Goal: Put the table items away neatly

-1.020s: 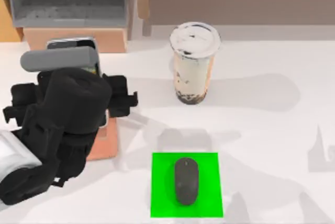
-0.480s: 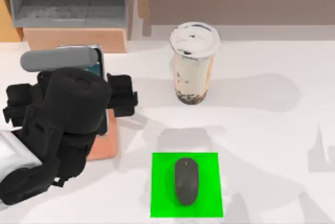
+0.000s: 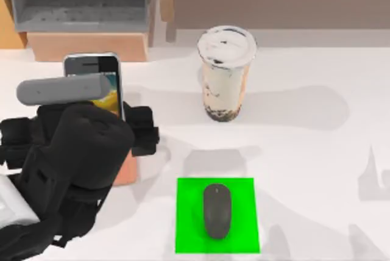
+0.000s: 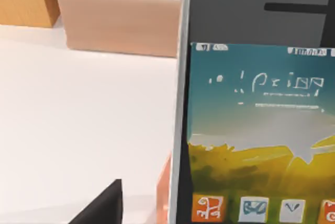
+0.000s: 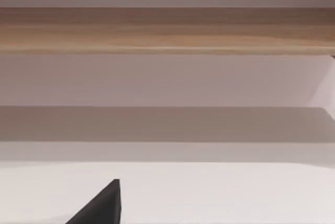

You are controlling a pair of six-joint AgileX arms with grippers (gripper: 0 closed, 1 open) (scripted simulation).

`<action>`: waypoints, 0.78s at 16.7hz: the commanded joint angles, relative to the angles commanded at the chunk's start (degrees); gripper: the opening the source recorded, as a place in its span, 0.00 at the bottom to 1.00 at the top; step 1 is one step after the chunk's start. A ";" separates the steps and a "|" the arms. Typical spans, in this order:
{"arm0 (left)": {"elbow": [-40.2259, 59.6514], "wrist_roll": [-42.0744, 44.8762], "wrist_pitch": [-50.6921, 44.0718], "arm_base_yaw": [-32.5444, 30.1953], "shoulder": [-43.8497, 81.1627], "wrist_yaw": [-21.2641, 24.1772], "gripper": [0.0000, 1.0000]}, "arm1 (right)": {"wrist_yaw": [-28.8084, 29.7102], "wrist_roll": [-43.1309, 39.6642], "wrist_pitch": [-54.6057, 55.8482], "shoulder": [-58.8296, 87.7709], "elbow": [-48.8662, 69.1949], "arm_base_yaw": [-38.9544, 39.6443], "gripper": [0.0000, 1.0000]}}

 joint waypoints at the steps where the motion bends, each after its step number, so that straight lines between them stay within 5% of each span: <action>1: -0.03 -0.06 -0.07 -0.06 -0.06 -0.06 1.00 | 0.00 0.00 0.00 0.00 0.00 0.00 1.00; 7: -1.39 1.67 0.37 2.66 -3.17 2.79 1.00 | 0.00 0.00 0.00 0.00 0.00 0.00 1.00; 13: -10.60 10.36 1.84 16.79 -22.61 16.64 1.00 | 0.00 0.00 0.00 0.00 0.00 0.00 1.00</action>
